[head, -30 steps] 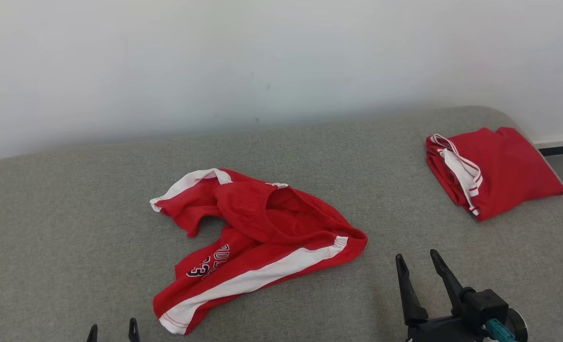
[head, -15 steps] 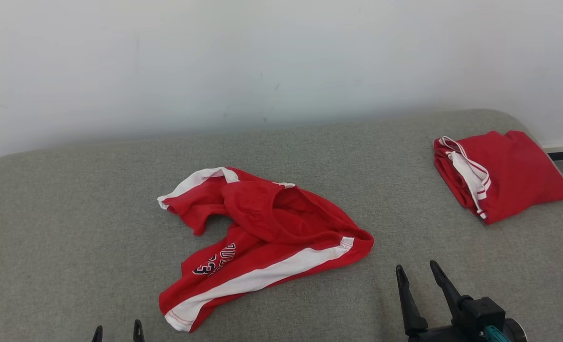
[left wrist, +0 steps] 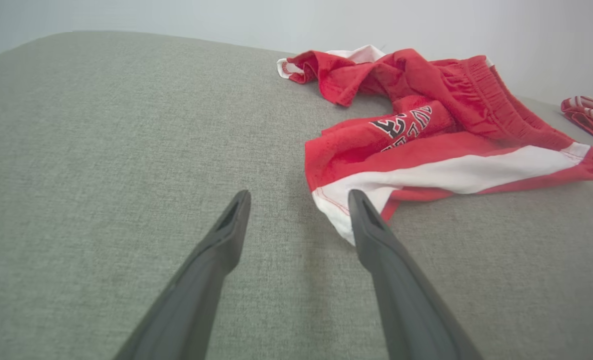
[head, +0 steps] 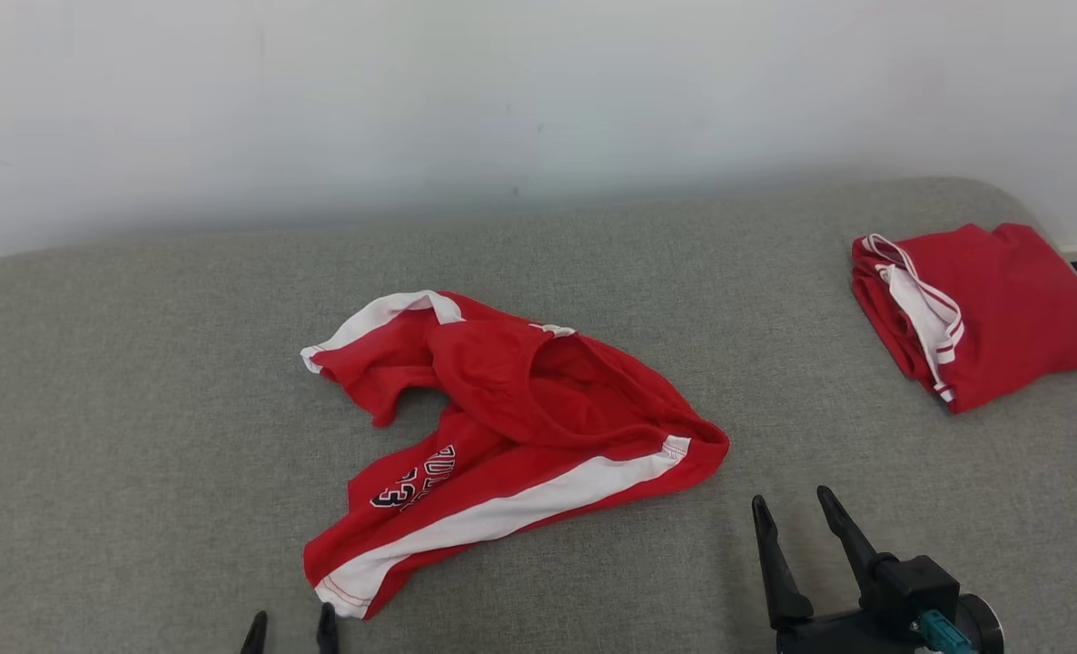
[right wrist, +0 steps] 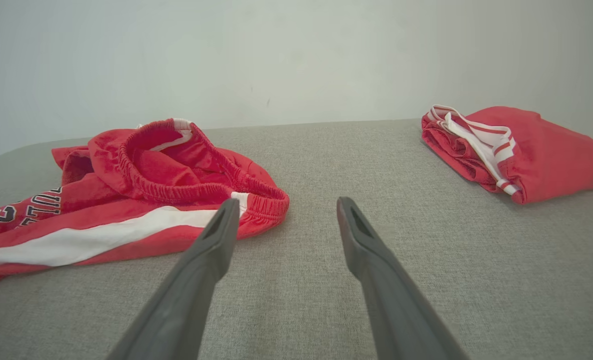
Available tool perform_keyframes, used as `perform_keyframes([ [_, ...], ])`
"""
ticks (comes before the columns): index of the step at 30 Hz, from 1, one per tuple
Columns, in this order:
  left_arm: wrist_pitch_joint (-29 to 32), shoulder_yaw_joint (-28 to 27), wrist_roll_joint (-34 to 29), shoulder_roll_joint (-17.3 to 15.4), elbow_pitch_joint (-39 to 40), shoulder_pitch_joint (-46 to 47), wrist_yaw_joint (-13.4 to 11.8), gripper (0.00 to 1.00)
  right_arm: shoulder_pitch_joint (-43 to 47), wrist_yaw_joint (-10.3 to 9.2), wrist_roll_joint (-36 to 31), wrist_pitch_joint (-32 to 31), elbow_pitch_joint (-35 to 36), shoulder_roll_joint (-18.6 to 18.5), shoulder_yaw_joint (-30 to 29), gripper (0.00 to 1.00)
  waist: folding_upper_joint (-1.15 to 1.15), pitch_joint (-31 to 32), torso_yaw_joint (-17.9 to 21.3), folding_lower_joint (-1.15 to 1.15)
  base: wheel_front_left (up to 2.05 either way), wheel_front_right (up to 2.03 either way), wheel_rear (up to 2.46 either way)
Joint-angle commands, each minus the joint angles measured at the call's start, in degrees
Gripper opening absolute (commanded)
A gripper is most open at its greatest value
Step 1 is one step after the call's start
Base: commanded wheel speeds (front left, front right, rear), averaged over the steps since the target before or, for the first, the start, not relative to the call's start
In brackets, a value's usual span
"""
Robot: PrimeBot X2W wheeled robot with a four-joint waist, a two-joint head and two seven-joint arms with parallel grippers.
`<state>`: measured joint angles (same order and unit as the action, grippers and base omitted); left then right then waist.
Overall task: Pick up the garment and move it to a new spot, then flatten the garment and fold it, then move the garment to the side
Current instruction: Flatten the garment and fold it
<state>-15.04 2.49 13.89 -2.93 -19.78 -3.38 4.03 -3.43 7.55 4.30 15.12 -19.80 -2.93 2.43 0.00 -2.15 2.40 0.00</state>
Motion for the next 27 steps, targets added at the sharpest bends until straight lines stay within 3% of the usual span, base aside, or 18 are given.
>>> perform_keyframes([
  [1,-0.2,0.6,1.0,0.1,-0.6,0.8,0.2,1.00,-0.6,-0.15,-0.5,0.0,0.0,0.1,0.2,1.00,0.00,-1.4,-0.2,0.00,0.00,0.00,0.00],
  [16,-0.2,4.7,9.8,0.0,-3.5,6.0,3.0,1.00,-4.2,-0.15,-0.9,0.0,0.5,0.1,1.1,1.00,0.00,-6.5,-0.7,0.00,0.00,0.00,0.00],
  [17,-0.2,5.0,10.3,0.0,-3.5,6.1,3.2,0.91,-4.6,-0.15,-0.9,0.0,0.6,0.1,1.1,1.00,0.00,-6.7,-0.9,0.00,0.00,0.00,0.00],
  [19,-0.2,5.5,10.2,0.0,-3.8,6.4,3.3,0.00,-5.3,-0.15,-1.1,0.0,0.7,0.1,1.5,1.00,0.00,-7.0,-1.1,0.00,0.00,0.00,0.00],
  [27,-0.2,5.2,7.0,0.0,-5.0,7.8,2.3,0.00,-10.8,-0.15,-1.0,0.0,-5.3,-1.2,6.0,1.00,0.00,-8.1,-2.4,0.00,0.00,0.00,0.00],
])
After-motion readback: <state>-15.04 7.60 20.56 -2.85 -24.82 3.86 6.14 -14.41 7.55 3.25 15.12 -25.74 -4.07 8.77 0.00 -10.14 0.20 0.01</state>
